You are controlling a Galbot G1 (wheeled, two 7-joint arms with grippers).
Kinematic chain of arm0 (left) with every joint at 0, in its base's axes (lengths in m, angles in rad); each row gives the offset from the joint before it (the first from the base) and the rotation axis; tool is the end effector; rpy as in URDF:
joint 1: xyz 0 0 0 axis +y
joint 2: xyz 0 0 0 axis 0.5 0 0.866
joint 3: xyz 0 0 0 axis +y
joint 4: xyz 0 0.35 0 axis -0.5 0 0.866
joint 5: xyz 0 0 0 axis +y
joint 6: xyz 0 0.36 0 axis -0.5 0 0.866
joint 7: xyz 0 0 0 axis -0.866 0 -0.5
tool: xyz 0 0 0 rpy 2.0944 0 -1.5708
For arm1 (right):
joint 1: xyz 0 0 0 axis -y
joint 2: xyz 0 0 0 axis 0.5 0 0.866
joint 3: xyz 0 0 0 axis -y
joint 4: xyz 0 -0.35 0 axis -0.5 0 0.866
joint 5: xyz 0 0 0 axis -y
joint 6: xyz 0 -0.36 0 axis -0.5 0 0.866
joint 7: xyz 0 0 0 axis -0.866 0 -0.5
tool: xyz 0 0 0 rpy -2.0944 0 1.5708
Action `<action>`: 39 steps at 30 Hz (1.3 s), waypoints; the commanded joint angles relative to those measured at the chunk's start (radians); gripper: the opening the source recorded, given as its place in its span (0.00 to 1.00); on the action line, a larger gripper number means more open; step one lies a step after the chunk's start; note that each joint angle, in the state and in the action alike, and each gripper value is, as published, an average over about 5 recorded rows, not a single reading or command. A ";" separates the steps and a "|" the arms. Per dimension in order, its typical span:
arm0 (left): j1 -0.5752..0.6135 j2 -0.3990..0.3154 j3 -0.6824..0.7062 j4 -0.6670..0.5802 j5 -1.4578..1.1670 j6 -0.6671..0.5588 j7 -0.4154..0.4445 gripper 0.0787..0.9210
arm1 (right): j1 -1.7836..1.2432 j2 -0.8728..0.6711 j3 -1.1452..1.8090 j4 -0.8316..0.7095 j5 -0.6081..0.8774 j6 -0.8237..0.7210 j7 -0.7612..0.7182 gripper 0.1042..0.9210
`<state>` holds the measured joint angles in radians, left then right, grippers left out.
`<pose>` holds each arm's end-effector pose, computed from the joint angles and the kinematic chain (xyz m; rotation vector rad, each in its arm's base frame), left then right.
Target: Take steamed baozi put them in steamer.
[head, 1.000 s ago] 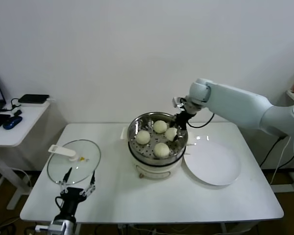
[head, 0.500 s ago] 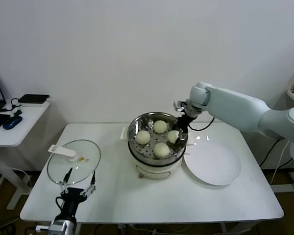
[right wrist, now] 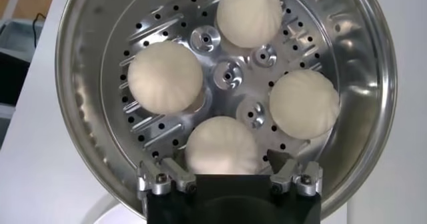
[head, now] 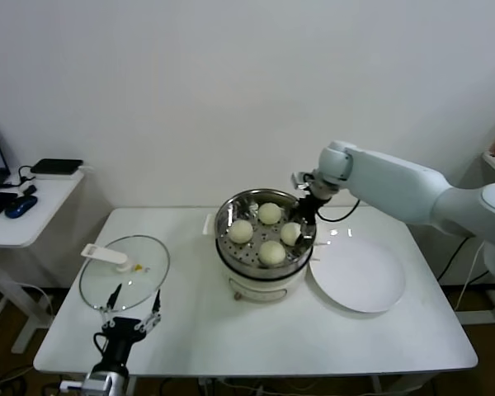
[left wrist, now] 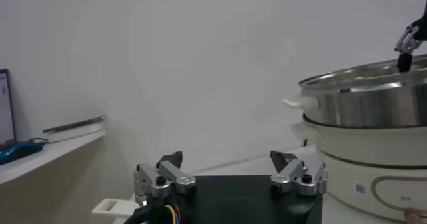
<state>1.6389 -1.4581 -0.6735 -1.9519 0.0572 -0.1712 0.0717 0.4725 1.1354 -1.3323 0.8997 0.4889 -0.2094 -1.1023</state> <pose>0.1576 0.0739 -0.3579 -0.0261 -3.0792 -0.3565 0.6296 0.0033 -0.1116 1.4537 -1.4188 1.2534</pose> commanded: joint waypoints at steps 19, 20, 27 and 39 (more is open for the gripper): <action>-0.004 -0.003 0.005 -0.011 0.006 0.006 0.000 0.88 | 0.212 -0.112 -0.057 0.076 0.177 0.045 -0.008 0.88; -0.005 -0.003 0.006 -0.013 0.007 0.007 0.000 0.88 | 0.219 -0.131 -0.051 0.093 0.190 0.047 0.006 0.88; -0.007 -0.004 0.014 -0.015 0.013 0.007 -0.001 0.88 | 0.144 -0.269 0.127 0.224 0.190 0.039 0.111 0.88; 0.000 -0.014 0.031 -0.026 0.025 0.001 -0.001 0.88 | -0.304 -0.583 0.684 0.508 0.118 0.028 0.394 0.88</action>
<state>1.6365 -1.4692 -0.6475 -1.9755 0.0800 -0.1681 0.0707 0.5154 0.8269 -1.1183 1.1546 0.6316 -0.1830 -0.9552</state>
